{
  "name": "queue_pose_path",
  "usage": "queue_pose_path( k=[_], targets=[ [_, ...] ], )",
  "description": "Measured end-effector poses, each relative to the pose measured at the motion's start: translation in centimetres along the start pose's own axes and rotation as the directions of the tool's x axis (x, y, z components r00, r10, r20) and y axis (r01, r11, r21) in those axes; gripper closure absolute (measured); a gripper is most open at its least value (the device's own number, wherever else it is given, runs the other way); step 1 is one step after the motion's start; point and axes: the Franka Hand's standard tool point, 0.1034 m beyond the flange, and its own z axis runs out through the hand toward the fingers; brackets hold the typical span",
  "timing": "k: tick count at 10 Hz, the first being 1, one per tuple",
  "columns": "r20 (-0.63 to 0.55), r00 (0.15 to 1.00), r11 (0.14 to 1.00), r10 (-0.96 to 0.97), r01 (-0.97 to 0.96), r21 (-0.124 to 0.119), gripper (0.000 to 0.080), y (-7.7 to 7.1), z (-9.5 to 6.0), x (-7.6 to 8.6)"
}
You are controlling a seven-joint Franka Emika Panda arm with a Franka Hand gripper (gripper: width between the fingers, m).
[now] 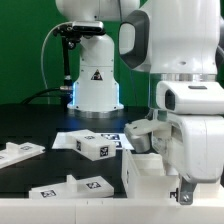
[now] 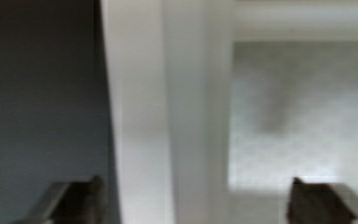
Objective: Assemble cabinet
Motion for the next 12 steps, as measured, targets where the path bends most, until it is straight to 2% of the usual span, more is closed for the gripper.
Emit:
queue_pose_path(
  k=[1, 2, 3, 6, 7, 8, 9, 10, 11, 12],
  targets=[
    [0.004, 1.0, 1.0, 0.018, -0.018, -0.018, 0.0225, 0.4, -1.8, -0.5],
    [0.007, 0.999, 0.999, 0.031, -0.031, -0.032, 0.0063, 0.6, -3.2, -1.1],
    [0.009, 0.999, 0.999, 0.038, -0.038, -0.038, 0.0019, 0.8, -3.7, -1.6],
    [0.009, 0.999, 0.999, 0.039, -0.038, -0.034, 0.0002, 0.7, -3.3, -1.6],
    [0.007, 0.999, 0.998, 0.041, -0.041, -0.044, 0.0002, 0.8, -3.4, -1.9],
    [0.003, 0.997, 0.994, 0.08, -0.08, -0.068, 0.0002, 1.0, -3.8, -3.6],
    [-0.002, 0.987, 0.984, 0.163, -0.163, -0.068, 0.0002, 0.9, -4.4, -5.8],
    [0.006, 0.981, 0.98, 0.195, -0.194, -0.042, 0.0002, 0.5, -4.4, -7.8],
    [0.022, 0.979, 0.979, 0.203, -0.203, -0.01, 0.0002, 0.2, -4.3, -8.5],
    [0.016, 0.974, 0.974, 0.227, -0.226, -0.018, 0.0002, 0.3, -4.4, -8.1]
  ],
)
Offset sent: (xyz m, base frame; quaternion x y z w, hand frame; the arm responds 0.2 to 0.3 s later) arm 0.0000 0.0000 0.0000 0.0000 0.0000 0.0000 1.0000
